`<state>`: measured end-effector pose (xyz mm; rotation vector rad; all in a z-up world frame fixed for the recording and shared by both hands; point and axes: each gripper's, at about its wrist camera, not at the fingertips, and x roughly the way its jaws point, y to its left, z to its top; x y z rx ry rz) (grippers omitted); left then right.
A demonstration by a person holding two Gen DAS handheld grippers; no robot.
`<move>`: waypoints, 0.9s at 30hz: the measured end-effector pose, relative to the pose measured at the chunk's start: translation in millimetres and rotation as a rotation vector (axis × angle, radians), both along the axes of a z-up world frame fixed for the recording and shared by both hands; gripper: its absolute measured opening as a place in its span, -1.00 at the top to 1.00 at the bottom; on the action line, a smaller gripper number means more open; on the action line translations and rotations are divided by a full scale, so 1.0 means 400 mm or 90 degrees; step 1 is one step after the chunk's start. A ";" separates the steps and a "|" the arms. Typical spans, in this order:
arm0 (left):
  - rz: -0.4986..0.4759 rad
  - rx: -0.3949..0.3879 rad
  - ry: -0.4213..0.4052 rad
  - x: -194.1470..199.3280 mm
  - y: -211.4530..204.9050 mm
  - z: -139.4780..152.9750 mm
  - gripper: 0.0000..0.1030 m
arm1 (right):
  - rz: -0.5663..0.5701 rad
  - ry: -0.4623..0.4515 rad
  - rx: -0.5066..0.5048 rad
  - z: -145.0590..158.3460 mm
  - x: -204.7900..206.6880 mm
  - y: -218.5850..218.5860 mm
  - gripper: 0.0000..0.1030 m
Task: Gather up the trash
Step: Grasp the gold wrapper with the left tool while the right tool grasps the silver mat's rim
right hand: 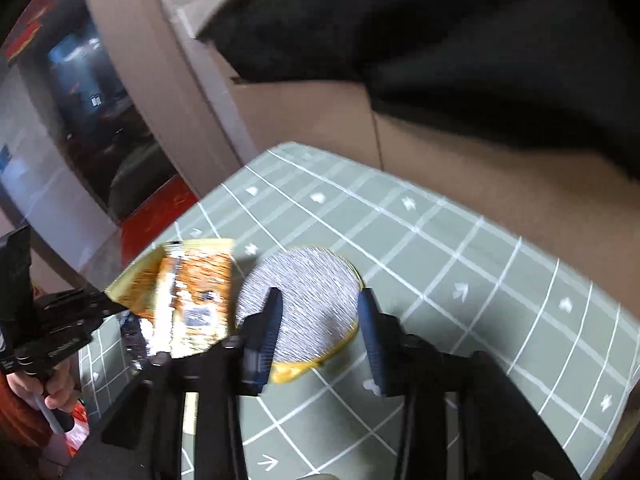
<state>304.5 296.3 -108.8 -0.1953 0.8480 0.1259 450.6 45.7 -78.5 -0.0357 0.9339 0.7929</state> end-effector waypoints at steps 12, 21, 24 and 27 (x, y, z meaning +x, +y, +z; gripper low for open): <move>0.014 -0.028 0.027 0.004 0.024 -0.045 0.93 | -0.014 0.019 -0.046 -0.123 0.031 0.071 0.10; 0.034 -0.051 0.010 -0.028 0.032 -0.028 0.93 | 0.025 -0.066 -0.087 -0.043 -0.033 0.088 0.80; 0.037 -0.054 -0.002 -0.048 0.026 -0.010 0.93 | 0.034 -0.092 -0.080 0.010 -0.058 0.073 0.81; 0.039 -0.054 -0.016 -0.073 0.017 0.012 0.93 | 0.036 -0.114 -0.082 0.053 -0.076 0.048 0.82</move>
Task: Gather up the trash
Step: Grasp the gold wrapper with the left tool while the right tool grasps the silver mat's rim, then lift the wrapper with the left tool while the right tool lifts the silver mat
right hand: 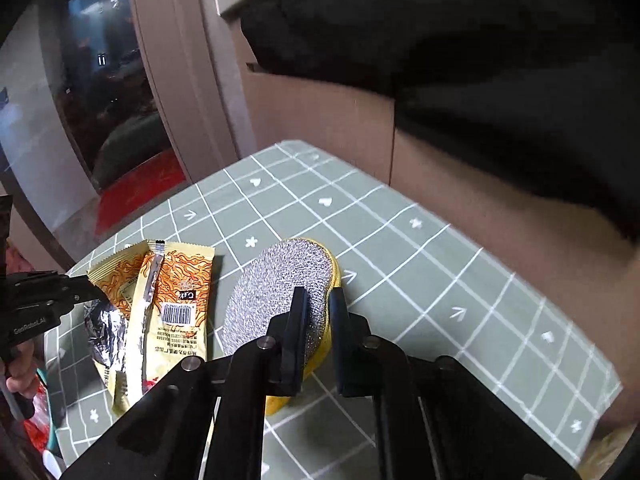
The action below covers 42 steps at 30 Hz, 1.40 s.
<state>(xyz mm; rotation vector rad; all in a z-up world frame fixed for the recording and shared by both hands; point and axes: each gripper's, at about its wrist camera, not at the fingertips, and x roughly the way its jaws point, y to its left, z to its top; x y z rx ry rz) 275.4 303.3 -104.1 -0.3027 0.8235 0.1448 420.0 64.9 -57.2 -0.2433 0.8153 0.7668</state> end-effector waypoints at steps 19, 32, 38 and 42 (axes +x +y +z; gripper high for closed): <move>0.018 0.001 -0.034 -0.084 -0.016 0.048 0.93 | 0.054 -0.189 -0.157 0.025 -0.188 0.063 0.82; 0.031 -0.011 -0.024 -0.103 0.004 0.032 0.93 | 0.109 -0.079 -0.038 0.034 -0.225 0.079 0.59; 0.028 -0.014 -0.028 -0.102 -0.004 0.034 0.93 | 0.090 -0.021 -0.022 0.001 -0.192 0.072 0.57; 0.025 -0.004 -0.029 -0.097 -0.017 0.037 0.93 | 0.099 0.001 -0.031 -0.010 -0.184 0.080 0.67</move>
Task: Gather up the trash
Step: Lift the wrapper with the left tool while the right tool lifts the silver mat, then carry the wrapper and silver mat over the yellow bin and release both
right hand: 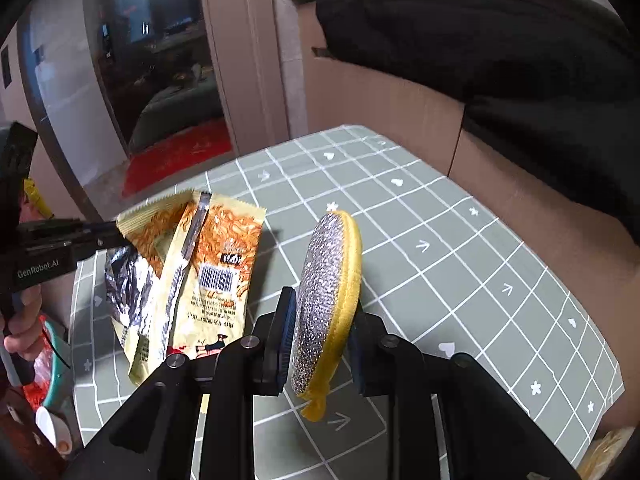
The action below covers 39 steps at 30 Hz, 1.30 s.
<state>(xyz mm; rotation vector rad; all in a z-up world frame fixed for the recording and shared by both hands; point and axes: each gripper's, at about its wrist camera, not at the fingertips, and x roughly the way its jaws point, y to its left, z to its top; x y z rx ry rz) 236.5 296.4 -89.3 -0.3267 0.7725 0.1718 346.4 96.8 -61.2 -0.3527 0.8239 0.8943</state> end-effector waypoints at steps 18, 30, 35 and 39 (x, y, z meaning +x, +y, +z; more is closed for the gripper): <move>-0.047 0.112 -0.152 0.020 -0.188 0.259 0.93 | -0.051 -0.095 0.086 0.209 -0.032 -0.170 0.76; -0.146 0.171 -0.280 0.013 -0.477 0.450 0.93 | -0.163 -0.196 0.153 0.386 -0.097 -0.466 0.76; -0.209 0.177 -0.307 0.022 -0.630 0.483 0.93 | -0.224 -0.237 0.158 0.420 -0.147 -0.616 0.76; -0.267 0.171 -0.315 0.036 -0.772 0.499 0.93 | -0.274 -0.255 0.154 0.430 -0.163 -0.732 0.76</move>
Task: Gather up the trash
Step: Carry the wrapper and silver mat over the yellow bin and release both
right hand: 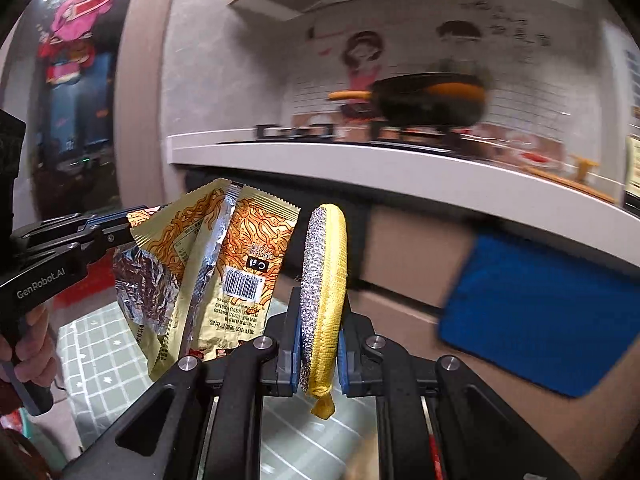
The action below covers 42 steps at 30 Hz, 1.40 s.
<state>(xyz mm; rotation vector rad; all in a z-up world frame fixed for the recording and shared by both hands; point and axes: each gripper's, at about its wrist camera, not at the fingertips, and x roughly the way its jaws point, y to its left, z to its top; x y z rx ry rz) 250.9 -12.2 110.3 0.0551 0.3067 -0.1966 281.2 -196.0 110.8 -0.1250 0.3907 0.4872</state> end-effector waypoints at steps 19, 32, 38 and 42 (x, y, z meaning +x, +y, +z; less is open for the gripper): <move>-0.146 -0.090 0.147 0.227 -0.394 -0.203 0.93 | -0.188 0.067 0.038 -0.129 -0.006 -0.443 0.76; -0.186 -0.100 0.326 0.402 -0.529 -0.504 0.93 | -0.218 0.153 0.041 -0.269 0.105 -0.519 0.76; -0.247 -0.089 0.387 0.418 -0.557 -0.554 0.28 | -0.226 0.181 0.037 -0.314 0.134 -0.534 0.76; -0.229 -0.104 0.404 0.419 -0.515 -0.538 0.04 | -0.216 0.206 0.037 -0.347 0.155 -0.516 0.76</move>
